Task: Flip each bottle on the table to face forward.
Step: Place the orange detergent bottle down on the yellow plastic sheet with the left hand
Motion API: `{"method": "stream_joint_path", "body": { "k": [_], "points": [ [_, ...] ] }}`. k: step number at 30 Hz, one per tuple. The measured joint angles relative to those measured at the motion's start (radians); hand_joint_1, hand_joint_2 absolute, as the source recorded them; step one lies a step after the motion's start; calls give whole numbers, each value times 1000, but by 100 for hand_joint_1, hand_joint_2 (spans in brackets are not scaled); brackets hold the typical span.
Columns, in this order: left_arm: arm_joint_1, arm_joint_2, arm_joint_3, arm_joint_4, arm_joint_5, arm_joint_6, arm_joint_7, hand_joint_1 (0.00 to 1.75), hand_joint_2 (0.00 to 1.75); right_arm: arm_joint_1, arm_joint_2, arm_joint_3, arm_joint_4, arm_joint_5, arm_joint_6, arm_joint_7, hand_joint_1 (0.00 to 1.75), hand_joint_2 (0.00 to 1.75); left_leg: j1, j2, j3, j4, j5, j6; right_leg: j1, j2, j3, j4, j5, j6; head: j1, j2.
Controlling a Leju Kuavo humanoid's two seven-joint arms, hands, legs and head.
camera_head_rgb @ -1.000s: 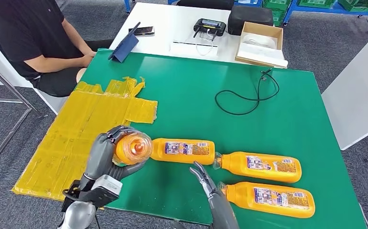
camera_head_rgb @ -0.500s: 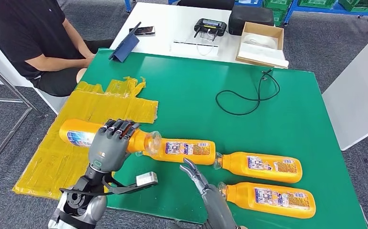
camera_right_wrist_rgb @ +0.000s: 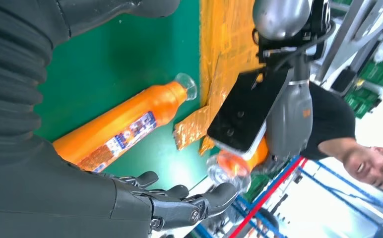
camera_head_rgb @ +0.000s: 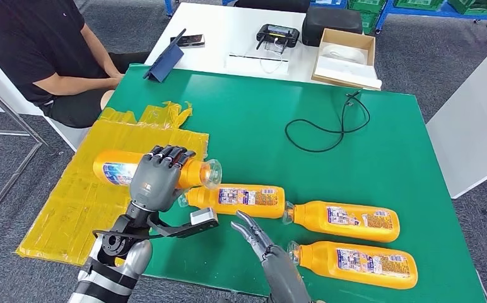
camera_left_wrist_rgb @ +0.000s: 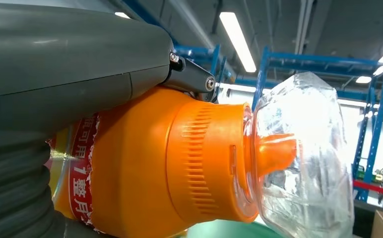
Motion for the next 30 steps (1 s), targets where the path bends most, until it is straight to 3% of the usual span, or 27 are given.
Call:
{"method": "stream_joint_path", "body": {
  "k": [5, 11, 30],
  "points": [
    [-7, 0, 0, 18, -9, -19, 10, 175, 175, -11, -3, 6, 5, 14, 3, -18, 0, 175, 0, 0, 0, 0, 0, 0, 0, 0, 0, 0, 0, 0, 0, 0],
    [-18, 0, 0, 31, -7, -26, 16, 175, 175, -43, 33, -6, 39, 7, 46, -70, 0, 175, 0, 0, 0, 0, 0, 0, 0, 0, 0, 0, 0, 0, 0, 0],
    [-18, 0, 0, 34, -6, -26, 16, 175, 175, -44, 52, -10, 59, 11, 53, -81, 0, 175, 0, 0, -1, 0, 0, 0, 0, 0, -1, 0, 0, 0, 0, 0]
  ]
}}
